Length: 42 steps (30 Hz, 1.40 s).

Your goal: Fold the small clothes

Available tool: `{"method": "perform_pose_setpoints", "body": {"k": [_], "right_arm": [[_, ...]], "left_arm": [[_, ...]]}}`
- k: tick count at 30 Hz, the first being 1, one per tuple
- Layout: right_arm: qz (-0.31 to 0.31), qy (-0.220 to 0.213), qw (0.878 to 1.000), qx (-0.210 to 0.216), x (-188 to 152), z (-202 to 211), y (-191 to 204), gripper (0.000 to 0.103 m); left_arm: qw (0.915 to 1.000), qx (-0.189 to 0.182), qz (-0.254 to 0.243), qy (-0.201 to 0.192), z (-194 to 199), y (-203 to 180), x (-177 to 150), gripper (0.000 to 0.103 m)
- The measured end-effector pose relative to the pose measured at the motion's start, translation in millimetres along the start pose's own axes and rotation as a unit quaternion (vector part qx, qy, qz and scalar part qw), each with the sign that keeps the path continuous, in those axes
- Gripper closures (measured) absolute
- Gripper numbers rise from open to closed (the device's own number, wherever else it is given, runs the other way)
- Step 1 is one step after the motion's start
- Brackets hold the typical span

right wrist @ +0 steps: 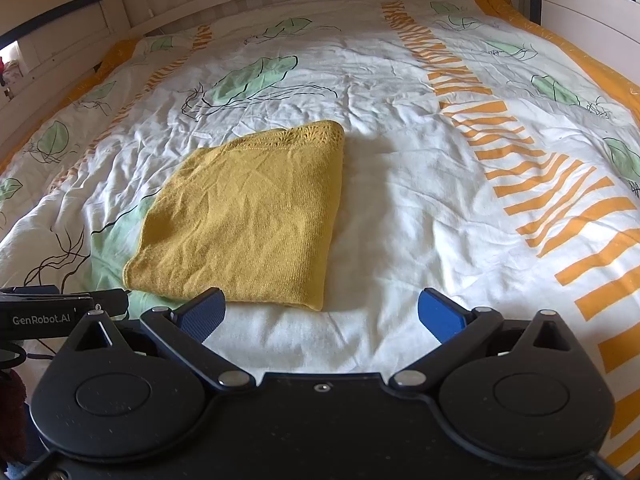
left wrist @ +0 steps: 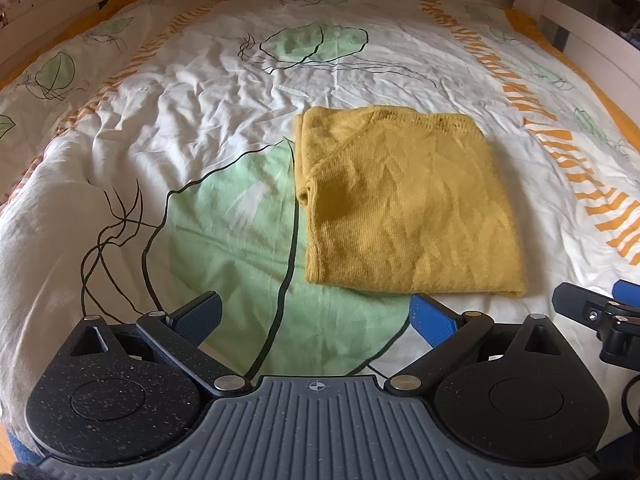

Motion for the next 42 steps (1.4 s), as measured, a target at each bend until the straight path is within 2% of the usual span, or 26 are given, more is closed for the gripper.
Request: {"method": "perform_pose_setpoints", "body": {"k": [20, 42], "right_arm": [[-0.004, 0.035, 0.999, 0.0, 8.7, -21.9, -0.2, 0.001], [0.0, 0.064, 0.998, 0.01, 15.0, -42.3, 6.7, 0.001]], "left_arm": [[0.9995, -0.01, 0.0, 0.031, -19.3, 3.7, 11.6, 0.002], [0.9989, -0.003, 0.001, 0.048, -30.1, 6.7, 20.9, 0.002]]}}
Point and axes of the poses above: each gripper's, at about its wrist camera, not at the fingertips, and z roughly against the way its jaws point, y to its left, x to its top, the point moved 7 cm from there along -z, roughly the way its jaws point, and after that the axes turned 5 degrees about y, right-handed, at the moved point
